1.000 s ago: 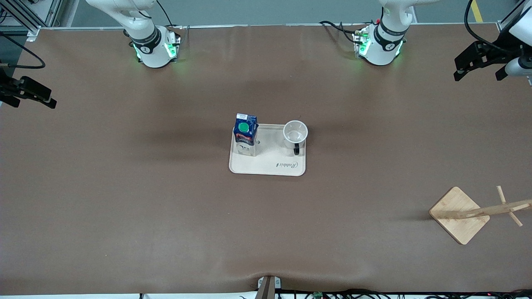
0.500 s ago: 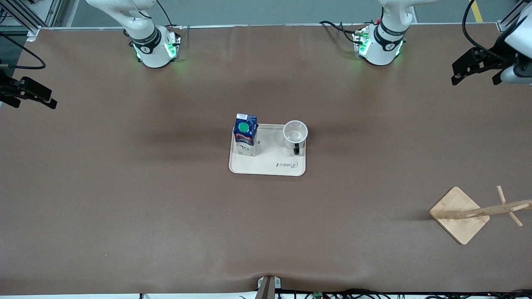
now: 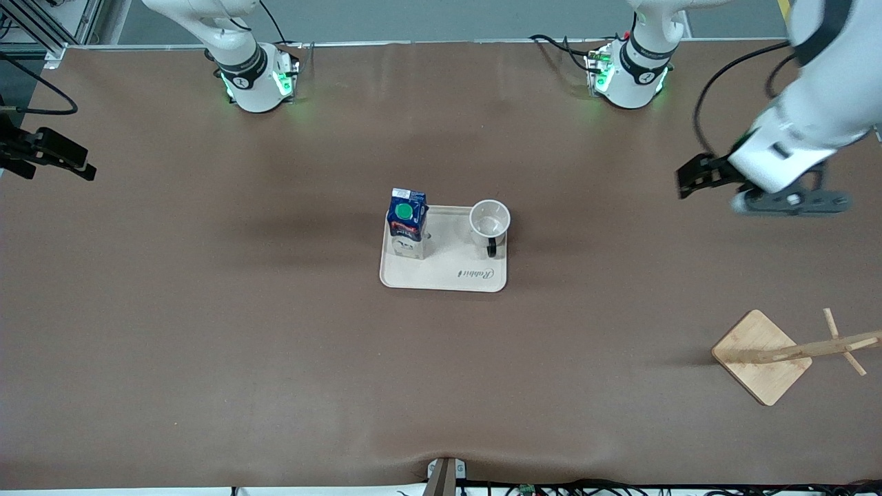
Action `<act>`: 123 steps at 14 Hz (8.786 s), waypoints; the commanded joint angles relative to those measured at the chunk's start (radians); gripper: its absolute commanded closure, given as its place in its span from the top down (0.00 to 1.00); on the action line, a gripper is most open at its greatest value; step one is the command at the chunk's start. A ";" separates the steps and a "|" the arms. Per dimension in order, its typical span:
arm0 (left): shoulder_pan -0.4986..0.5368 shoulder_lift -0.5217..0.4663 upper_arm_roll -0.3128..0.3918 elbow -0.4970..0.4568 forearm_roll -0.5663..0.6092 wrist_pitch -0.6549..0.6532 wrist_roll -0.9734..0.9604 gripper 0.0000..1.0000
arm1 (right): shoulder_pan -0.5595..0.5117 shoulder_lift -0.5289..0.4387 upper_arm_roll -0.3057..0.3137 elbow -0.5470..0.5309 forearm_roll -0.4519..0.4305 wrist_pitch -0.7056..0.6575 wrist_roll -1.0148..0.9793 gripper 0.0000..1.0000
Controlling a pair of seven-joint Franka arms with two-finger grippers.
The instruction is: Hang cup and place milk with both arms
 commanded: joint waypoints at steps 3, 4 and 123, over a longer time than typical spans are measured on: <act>0.003 -0.009 -0.175 -0.207 -0.014 0.212 -0.291 1.00 | -0.012 0.011 0.008 0.026 0.002 -0.005 -0.006 1.00; 0.002 0.002 -0.208 -0.243 -0.014 0.249 -0.336 1.00 | -0.012 0.011 0.008 0.026 0.002 -0.005 -0.006 1.00; -0.100 -0.033 0.298 0.240 0.026 -0.226 0.179 1.00 | 0.767 0.425 0.017 -0.111 0.120 0.506 0.968 1.00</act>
